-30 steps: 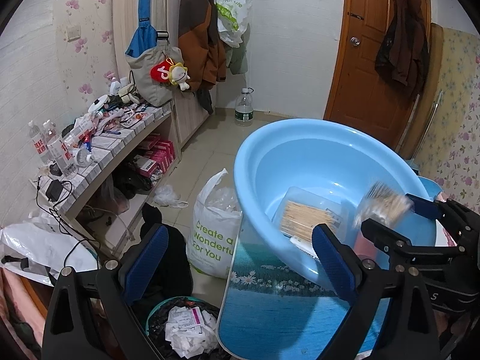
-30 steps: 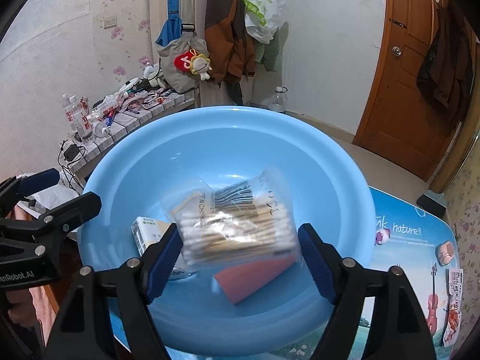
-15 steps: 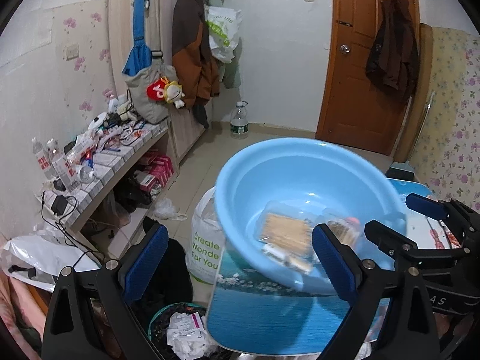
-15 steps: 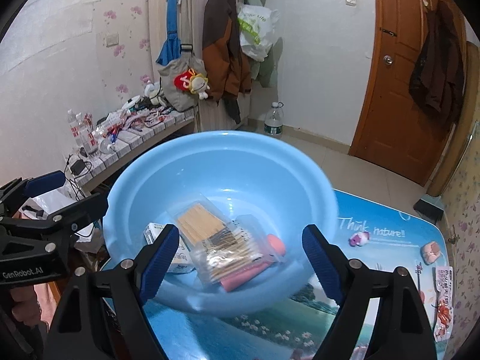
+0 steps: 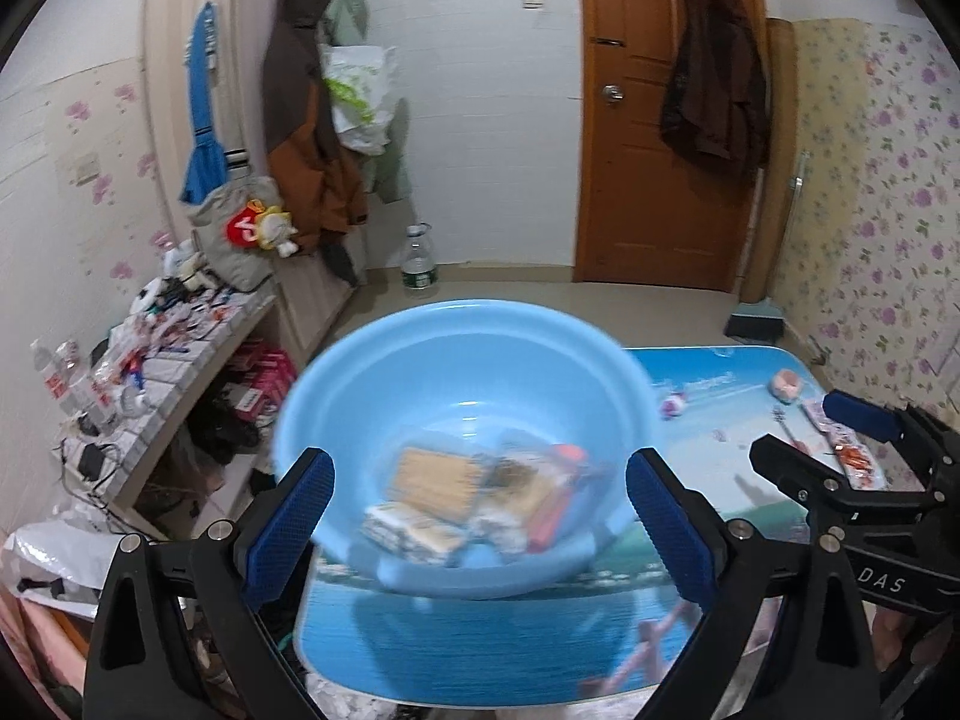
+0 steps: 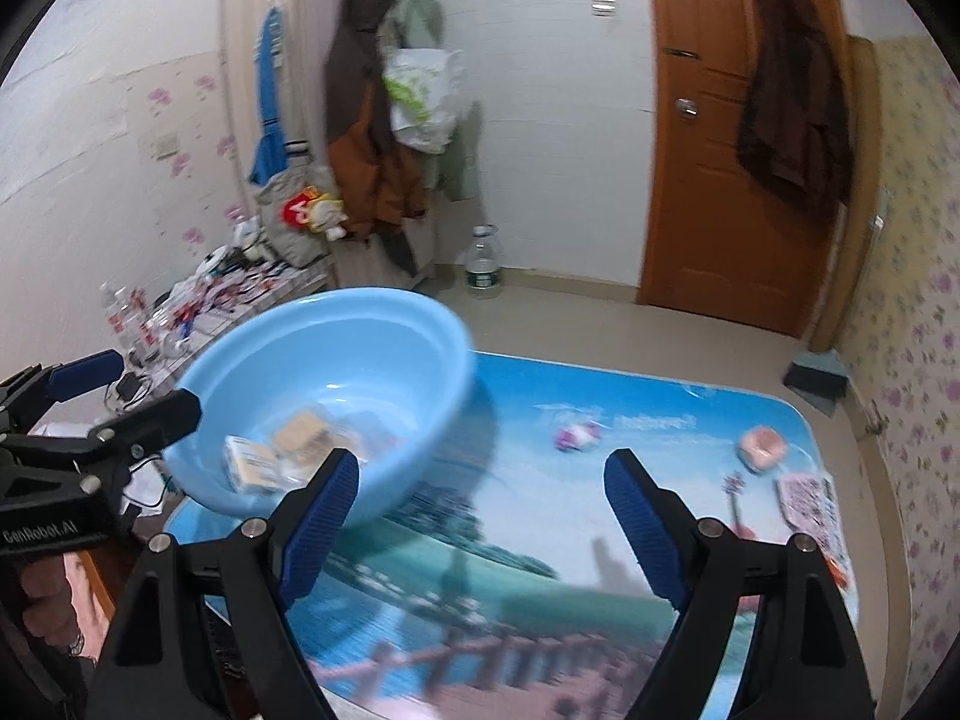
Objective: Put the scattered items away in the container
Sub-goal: 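Withdraw both grippers from the basin back over the table mat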
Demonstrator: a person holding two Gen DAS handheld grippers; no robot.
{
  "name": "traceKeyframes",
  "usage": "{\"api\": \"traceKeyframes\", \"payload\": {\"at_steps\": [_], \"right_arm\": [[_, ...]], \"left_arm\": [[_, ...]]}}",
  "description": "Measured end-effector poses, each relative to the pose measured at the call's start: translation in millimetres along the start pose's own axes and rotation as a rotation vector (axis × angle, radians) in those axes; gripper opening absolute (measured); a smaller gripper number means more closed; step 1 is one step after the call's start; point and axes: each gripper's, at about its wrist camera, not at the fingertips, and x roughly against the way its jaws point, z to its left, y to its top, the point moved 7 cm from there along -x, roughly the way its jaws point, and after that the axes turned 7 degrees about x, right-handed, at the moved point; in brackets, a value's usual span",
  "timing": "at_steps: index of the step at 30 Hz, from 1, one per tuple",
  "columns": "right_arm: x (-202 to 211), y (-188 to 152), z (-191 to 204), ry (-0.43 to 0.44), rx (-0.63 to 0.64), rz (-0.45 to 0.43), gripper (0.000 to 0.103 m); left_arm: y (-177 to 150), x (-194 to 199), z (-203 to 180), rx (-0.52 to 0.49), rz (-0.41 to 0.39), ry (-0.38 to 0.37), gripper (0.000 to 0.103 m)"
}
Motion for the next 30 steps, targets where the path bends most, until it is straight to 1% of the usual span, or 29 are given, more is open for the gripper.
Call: {"api": "traceKeyframes", "payload": {"at_steps": [4,8,13,17,23,27,30], "right_arm": [[13,-20,-44,-0.041,-0.061,0.007,0.086],[26,-38,-84,-0.081,-0.113,0.018,0.086],[40,-58,-129,-0.125,-0.167,0.023,0.087],[44,-70,-151,-0.138,-0.189,0.032,0.087],[44,-84,-172,-0.155,-0.192,0.043,0.087],[44,-91,-187,-0.165,-0.18,0.058,0.087],[40,-93,-199,-0.152,-0.172,0.062,0.087]], "left_arm": [[-1,0,-38,-0.037,0.001,-0.037,0.103],[-9,-2,-80,-0.083,0.018,-0.077,0.103],[-16,-7,-118,-0.136,0.042,-0.106,0.103],[-21,-14,-142,-0.159,0.06,-0.121,0.103],[-29,-27,-164,-0.193,0.097,-0.138,0.103],[-28,-35,-176,-0.207,0.099,-0.158,0.103],[-28,-45,-188,-0.225,0.102,-0.169,0.103]]}}
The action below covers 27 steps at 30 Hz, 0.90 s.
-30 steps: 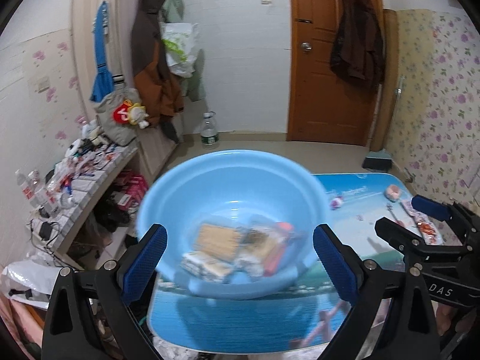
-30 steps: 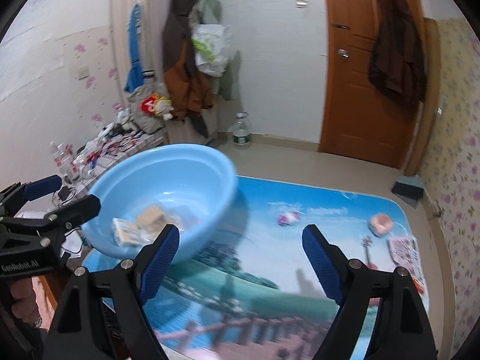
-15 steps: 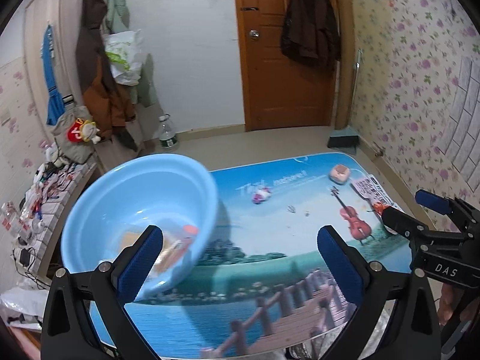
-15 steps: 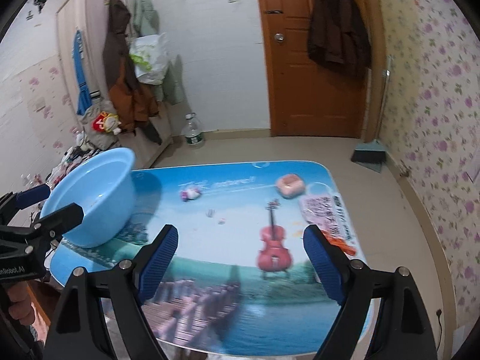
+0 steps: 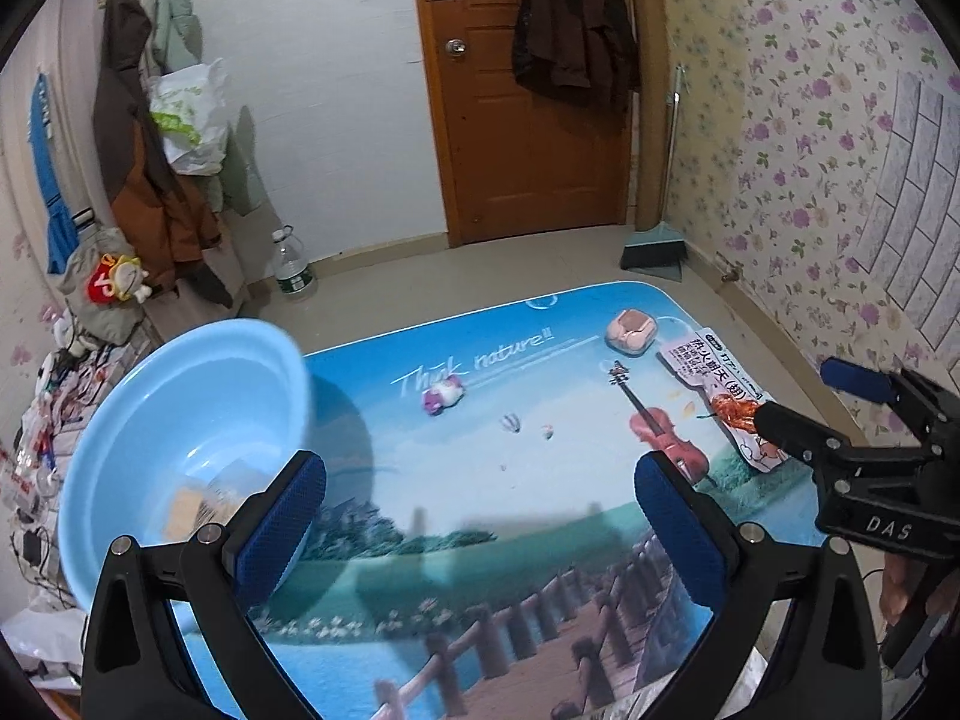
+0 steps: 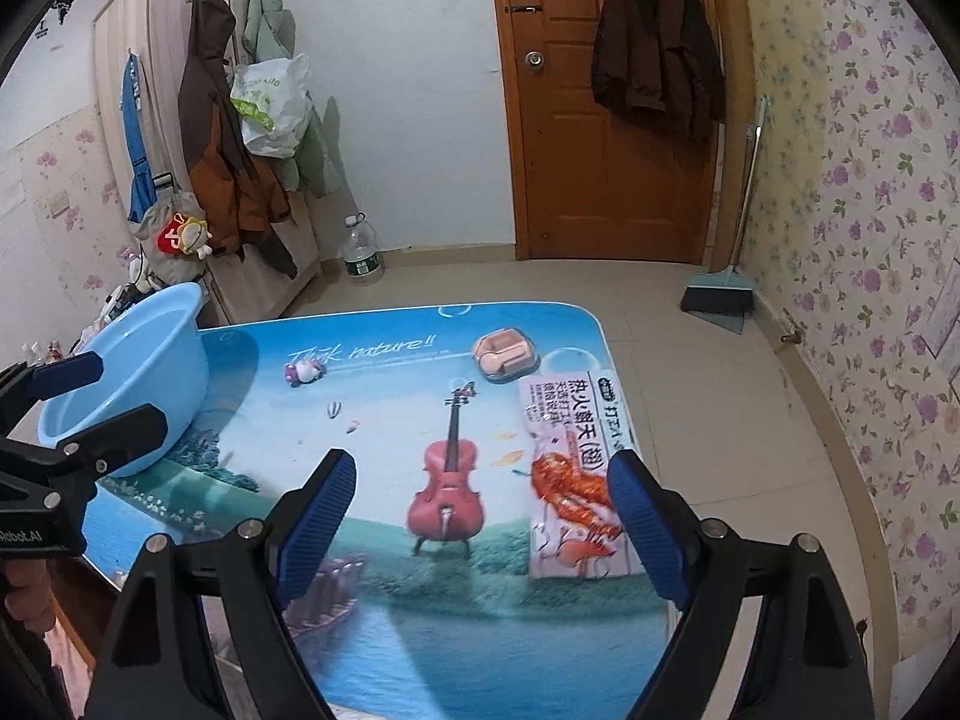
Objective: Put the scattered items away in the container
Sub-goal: 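Withdraw both grippers from the basin back over the table mat, then close the left gripper on the pink-white toy while the right grasps the pink soap box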
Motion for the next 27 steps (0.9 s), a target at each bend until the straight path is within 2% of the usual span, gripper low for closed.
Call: {"api": "traceKeyframes", "payload": {"at_steps": [11,15,27], "right_arm": [[-32,23,-29,-0.014,0.05,0.021,0.087],[-46,34,-36,-0.027,0.086,0.028,0.087],[-99,56,-31,0.018,0.207,0.102,0.087]], "left_arm": [[10,-55,-13,0.032,0.084,-0.014,0.103],[15,-73,-18,0.014,0.094,-0.001,0.103],[24,-127,-6,0.034,0.155,0.029,0.103]]}}
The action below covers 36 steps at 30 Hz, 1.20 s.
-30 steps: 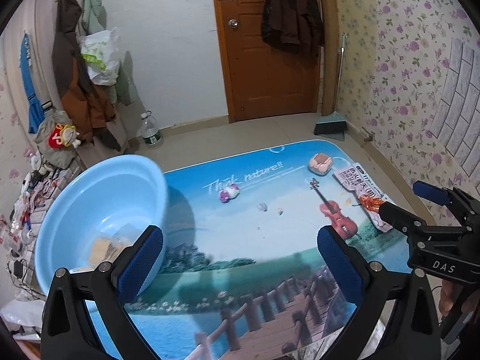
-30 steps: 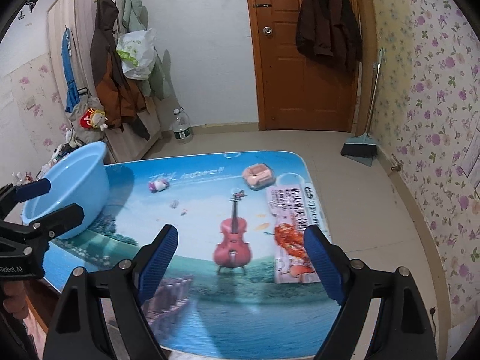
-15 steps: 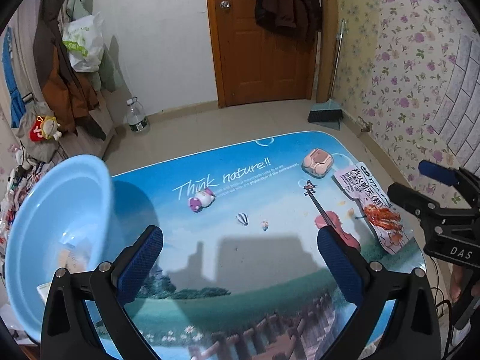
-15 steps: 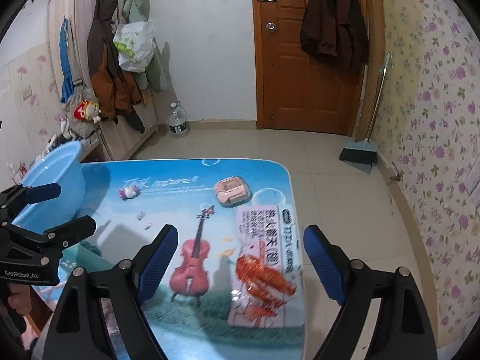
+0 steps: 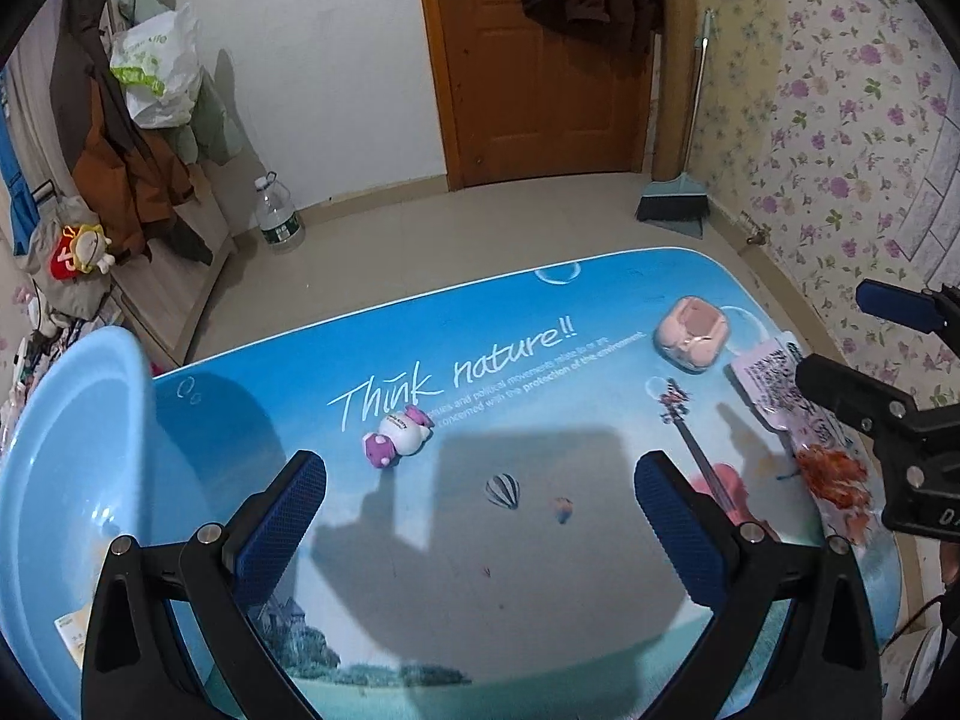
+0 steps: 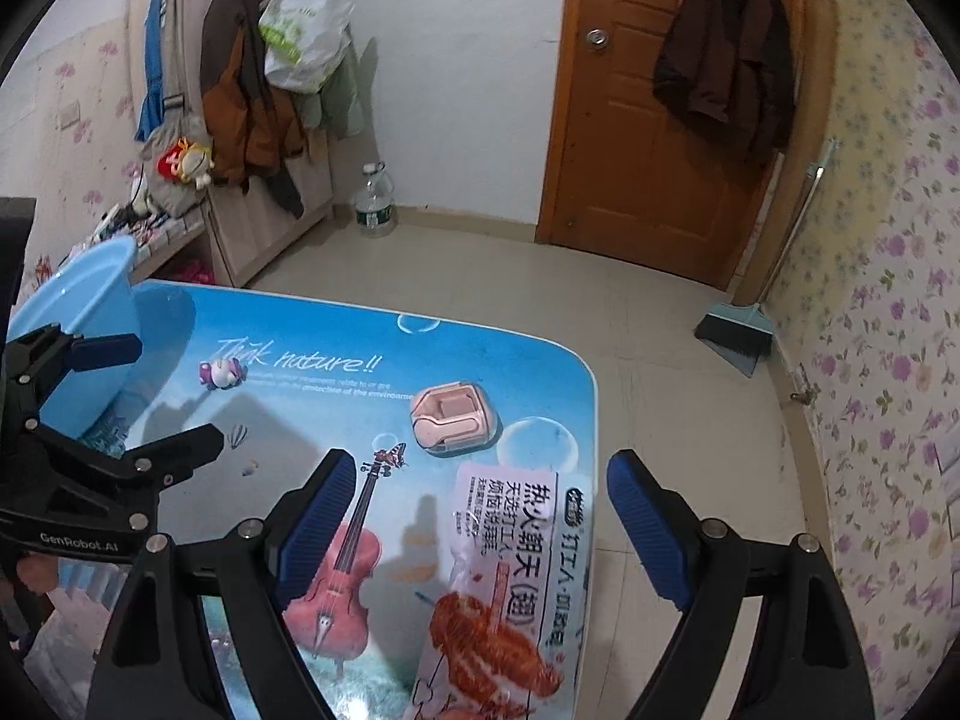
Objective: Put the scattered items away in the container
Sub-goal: 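Close the left gripper on the pink-white toy while the right grasps the pink soap box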
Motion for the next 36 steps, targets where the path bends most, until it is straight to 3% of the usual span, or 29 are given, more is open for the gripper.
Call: {"api": "traceKeyframes", "payload": {"at_steps": [14,36], "right_arm": [[-47,9,4,0.072,-0.043,0.074,0.087],[-86,13,12,0.08,0.015,0.13,0.086]], "left_arm": [[8,-34,9,0.024,0.044,0.012,0.103],[5,-68,21,0.057,0.108,-0.001,0.103]]}}
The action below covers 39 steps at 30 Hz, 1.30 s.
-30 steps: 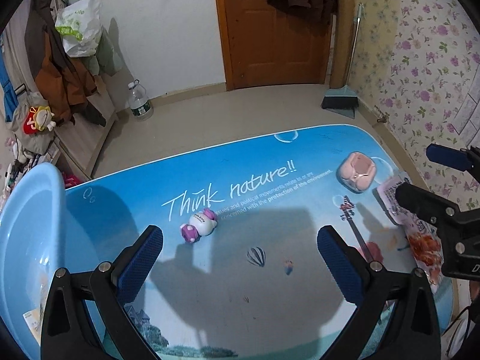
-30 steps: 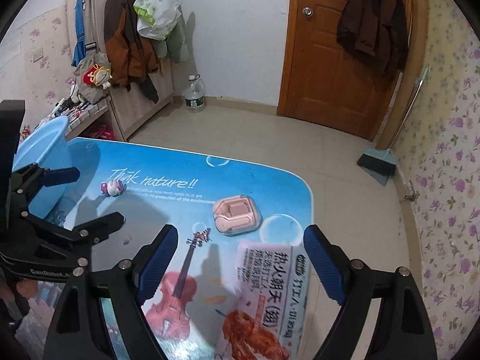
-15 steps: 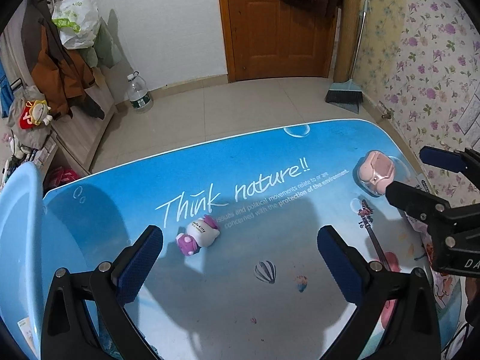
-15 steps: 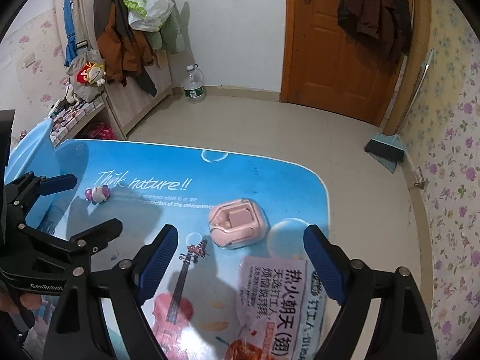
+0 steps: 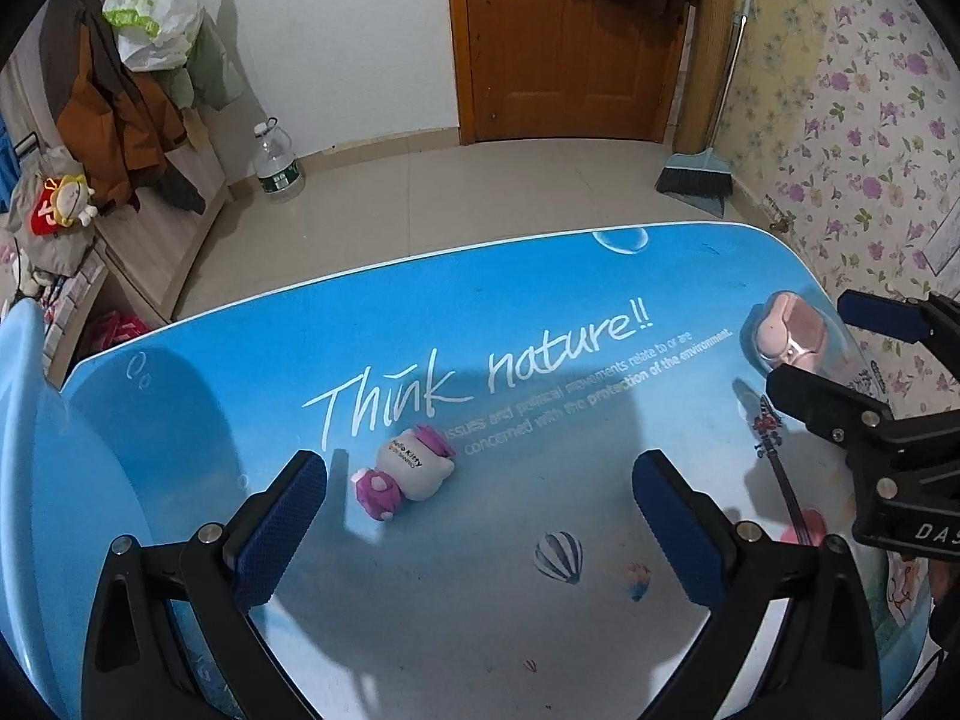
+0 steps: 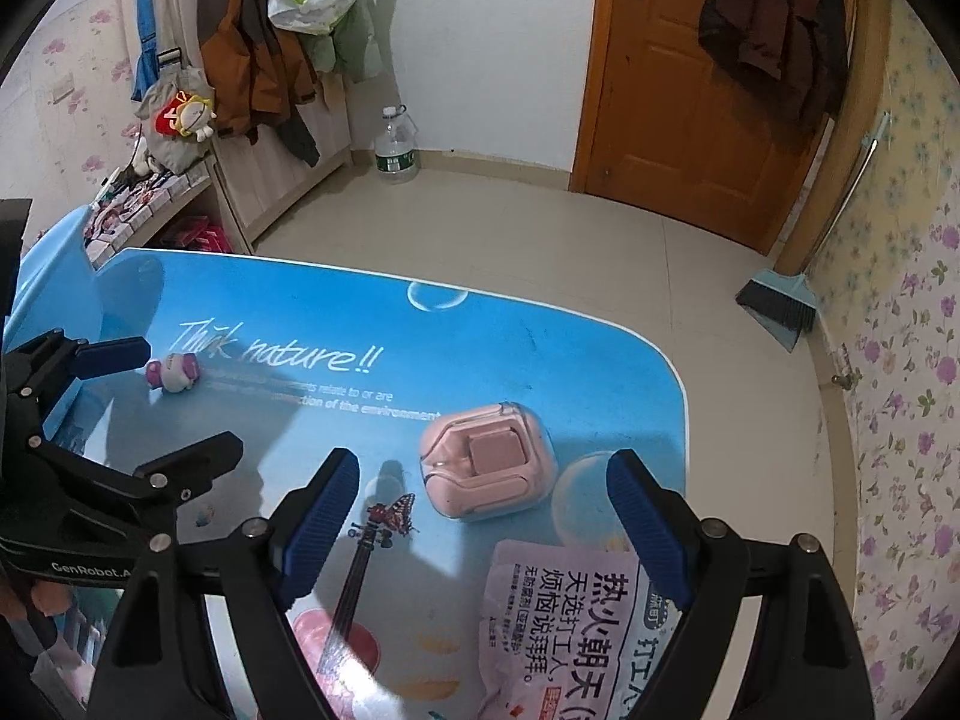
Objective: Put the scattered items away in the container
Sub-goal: 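Close the left gripper on the pink-white toy while the right grasps the pink soap box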
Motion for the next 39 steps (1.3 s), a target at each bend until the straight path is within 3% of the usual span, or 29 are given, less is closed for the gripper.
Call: {"api": "traceKeyframes", "payload": {"at_steps": [4,14,16,18,22,28,39], "right_arm": [[-6,-1,2,0.005,0.01,0.02,0.081],[-19,-2,4,0.006,0.01,0.047,0.08],[-22,-2,3,0.019,0.002,0.056,0.071],[-23,-1,3,0.037,-0.01,0.057,0.069],[-22,-1,5,0.035,-0.003,0.053,0.066],[-18,-2,7,0.042,0.012,0.046,0.052],[-13,-6,9,0.044,0.0,0.035,0.051]], "left_arm": [[0,-4,1,-0.001,0.003,0.004,0.103],[2,-11,5,0.021,0.016,-0.027,0.101],[2,-11,5,0.019,0.015,-0.031,0.099],[2,-10,4,0.013,0.009,-0.036,0.096],[2,-6,-1,-0.002,-0.002,-0.048,0.085],[-2,0,-2,-0.005,-0.027,-0.052,0.066],[-6,8,3,-0.007,-0.033,-0.07,0.037]]}}
